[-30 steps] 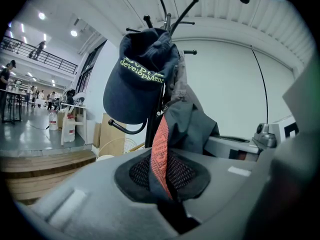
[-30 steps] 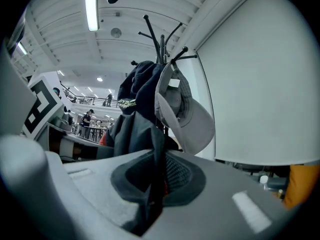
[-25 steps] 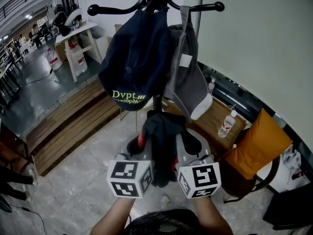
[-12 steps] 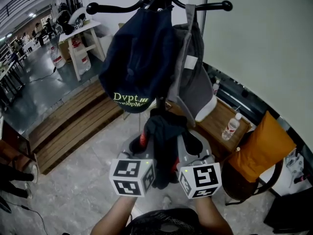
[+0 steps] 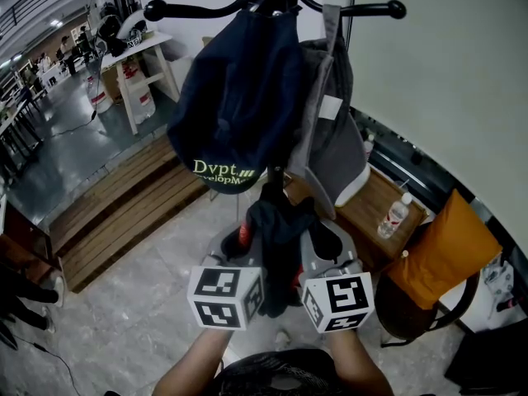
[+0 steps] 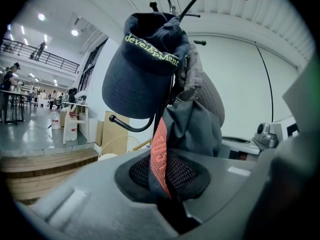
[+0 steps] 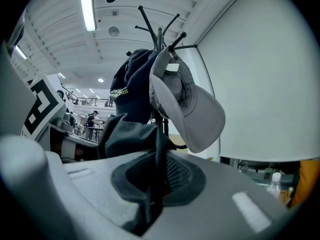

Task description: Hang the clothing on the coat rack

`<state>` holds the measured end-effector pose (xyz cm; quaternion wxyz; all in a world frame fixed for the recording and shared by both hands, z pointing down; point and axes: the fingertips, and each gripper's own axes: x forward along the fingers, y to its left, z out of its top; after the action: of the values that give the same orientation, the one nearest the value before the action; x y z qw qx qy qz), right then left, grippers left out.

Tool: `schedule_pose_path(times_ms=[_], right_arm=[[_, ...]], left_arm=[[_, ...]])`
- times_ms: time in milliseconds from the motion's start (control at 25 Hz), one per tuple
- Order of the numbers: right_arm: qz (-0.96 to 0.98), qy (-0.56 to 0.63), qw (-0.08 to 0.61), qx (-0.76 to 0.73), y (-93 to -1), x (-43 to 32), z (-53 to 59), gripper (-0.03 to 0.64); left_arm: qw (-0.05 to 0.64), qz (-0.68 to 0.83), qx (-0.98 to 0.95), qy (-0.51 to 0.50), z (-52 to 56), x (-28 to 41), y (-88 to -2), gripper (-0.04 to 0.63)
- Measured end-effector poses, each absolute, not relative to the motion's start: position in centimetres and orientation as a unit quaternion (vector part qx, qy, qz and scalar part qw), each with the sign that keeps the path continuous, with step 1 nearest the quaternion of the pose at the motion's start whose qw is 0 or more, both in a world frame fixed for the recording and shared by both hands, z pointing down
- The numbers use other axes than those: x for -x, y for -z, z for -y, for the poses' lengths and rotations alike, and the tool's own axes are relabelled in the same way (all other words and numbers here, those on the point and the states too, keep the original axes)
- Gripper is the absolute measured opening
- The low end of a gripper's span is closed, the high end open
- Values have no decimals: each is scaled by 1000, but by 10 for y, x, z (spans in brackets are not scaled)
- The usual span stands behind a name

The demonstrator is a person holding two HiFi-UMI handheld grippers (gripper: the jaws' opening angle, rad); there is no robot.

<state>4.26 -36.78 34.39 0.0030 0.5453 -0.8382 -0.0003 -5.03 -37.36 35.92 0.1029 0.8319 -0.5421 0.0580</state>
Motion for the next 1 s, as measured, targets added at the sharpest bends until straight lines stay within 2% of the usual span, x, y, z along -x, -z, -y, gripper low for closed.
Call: schedule_pose_path(times_ms=[1000], right_arm=[[847,-21,14,-532,-363,-36,394,21]], left_arm=[[108,543,-829,-74,394,49,-374,35]])
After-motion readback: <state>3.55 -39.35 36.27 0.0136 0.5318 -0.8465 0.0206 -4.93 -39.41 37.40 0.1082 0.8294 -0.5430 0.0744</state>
